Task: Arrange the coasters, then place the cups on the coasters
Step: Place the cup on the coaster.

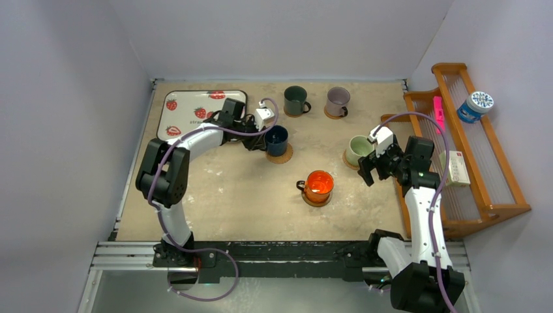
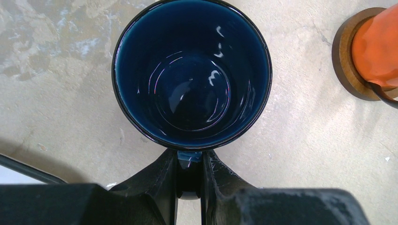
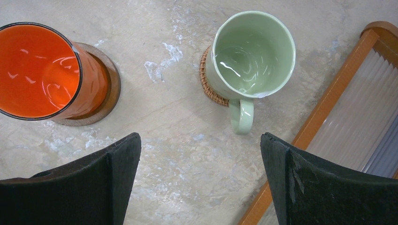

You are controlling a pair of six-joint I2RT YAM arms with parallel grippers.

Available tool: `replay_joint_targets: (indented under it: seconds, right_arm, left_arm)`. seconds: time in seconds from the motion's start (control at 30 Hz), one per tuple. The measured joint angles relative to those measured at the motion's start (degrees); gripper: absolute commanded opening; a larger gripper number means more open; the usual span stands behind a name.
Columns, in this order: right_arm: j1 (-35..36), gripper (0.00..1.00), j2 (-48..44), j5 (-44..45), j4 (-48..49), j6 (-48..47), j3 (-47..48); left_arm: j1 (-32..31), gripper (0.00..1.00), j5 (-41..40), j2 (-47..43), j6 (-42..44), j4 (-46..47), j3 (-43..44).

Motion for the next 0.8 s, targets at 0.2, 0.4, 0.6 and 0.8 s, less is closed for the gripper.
replay_joint_targets:
  seconds: [0.2,0.4,0.6,0.8]
  right_arm:
    - [0.0,0.99,0.0,0.0,0.0,0.0,0.0]
    - [0.0,0.99,0.0,0.0,0.0,-0.1,0.0]
    - [0.0,0.99,0.0,0.0,0.0,-0.2,0.0]
    - [0.0,0.99,0.0,0.0,0.0,-0.4,-0.1]
  left_arm:
    - [-0.3,0.0,-1.4,0.0,-0.3,2.1,-0.8]
    - [-0.4,0.0,-1.6,-0.2,-1.1,3.4,-1.9]
    - [-0.7,0.0,-2.6,-0.9,-1.4,5.1,-3.2]
    - [-0.7,0.0,-3.7,-2.5,-2.7,7.1,-5.7]
